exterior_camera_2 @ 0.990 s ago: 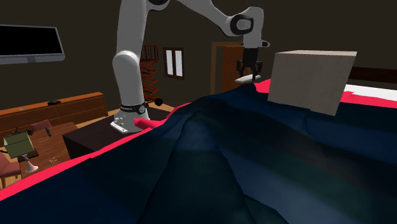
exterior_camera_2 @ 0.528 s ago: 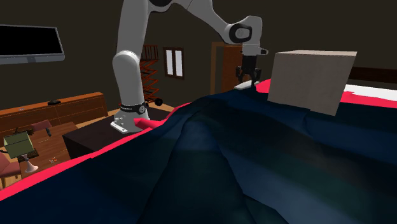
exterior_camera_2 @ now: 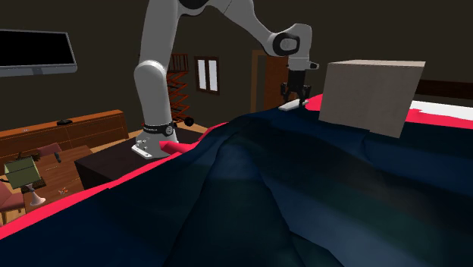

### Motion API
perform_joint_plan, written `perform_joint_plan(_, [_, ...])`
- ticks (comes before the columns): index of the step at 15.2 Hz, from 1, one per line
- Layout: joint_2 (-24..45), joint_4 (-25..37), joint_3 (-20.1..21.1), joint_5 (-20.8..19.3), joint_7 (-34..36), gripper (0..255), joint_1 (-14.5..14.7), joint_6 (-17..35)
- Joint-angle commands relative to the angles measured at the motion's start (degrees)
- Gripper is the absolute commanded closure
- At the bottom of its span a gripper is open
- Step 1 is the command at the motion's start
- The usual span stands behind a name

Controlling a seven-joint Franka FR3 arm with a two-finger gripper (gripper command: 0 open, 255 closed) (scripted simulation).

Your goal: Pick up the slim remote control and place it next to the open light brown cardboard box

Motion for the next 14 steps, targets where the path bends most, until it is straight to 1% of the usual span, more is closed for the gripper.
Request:
perform_joint_plan(1, [0.0, 0.0, 0.0, 0.0, 0.0, 255, 0.0, 0.0])
perform_joint_plan(2, [0.0, 0.0, 0.0, 0.0, 0.0, 255, 0.0, 0.0])
perform_joint_plan(3, [0.0, 0.0, 0.0, 0.0, 0.0, 0, 0.0, 0.0])
perform_joint_plan(8, [0.0, 0.0, 0.0, 0.0, 0.0, 0, 0.0, 0.0])
perform_joint_plan(12, [-3.2, 3.2, -0.2, -0.6, 0.4, 0, 0.1, -6.3])
perform_joint_plan(14, [-3.2, 3.2, -0.2, -0.6, 0.4, 0, 0.1, -6.3])
